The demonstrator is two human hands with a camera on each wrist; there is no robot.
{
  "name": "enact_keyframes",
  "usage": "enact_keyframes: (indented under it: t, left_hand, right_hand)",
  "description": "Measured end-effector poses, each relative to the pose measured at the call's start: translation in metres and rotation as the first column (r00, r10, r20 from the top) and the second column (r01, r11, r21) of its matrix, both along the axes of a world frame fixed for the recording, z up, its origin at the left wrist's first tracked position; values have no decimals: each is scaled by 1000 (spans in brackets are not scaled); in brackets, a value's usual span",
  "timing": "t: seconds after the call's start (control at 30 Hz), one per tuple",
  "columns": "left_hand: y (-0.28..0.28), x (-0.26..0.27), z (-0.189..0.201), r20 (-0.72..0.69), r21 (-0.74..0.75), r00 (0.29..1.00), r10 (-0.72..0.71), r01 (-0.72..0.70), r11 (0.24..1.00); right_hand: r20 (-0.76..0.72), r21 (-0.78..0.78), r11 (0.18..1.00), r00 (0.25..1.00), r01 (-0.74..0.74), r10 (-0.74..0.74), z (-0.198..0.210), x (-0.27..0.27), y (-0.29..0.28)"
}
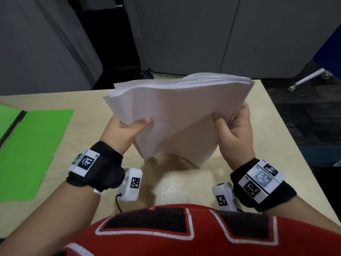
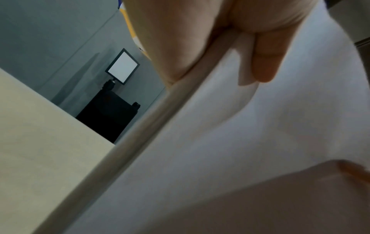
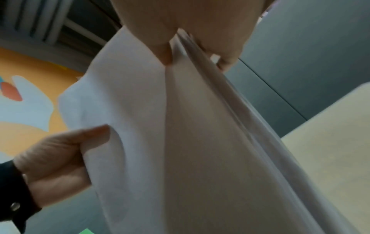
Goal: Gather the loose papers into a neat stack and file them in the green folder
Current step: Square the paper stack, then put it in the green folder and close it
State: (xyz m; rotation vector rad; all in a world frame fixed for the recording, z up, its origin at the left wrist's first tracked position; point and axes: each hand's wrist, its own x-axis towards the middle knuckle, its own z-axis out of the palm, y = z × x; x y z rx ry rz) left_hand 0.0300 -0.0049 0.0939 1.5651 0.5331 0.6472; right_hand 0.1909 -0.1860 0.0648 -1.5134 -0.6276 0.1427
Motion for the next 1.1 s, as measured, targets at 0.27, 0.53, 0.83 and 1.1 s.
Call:
enact_keyframes:
  t: [0.27,0.53,0.83,1.1]
  left_hand:
    - [-3,0,-11,-95,51,996,3,2,999]
    - [-3,-3,-5,70,66,995,77,-81,994]
    - [-14,7,-13,-93,149,994,58,-44,988]
    - [-10,2,-19,-103,103,993,57,-46,994]
  right_hand:
    - [-73,-214,966,989,-144,131,-11,-1,1]
    - [36,92,995,998,-47,44,5,-7,-6]
    - [21,-39,999,999,-23,24,4,-14,-1]
    - [-86,-201,978,995,-60,43,-2,-6,0]
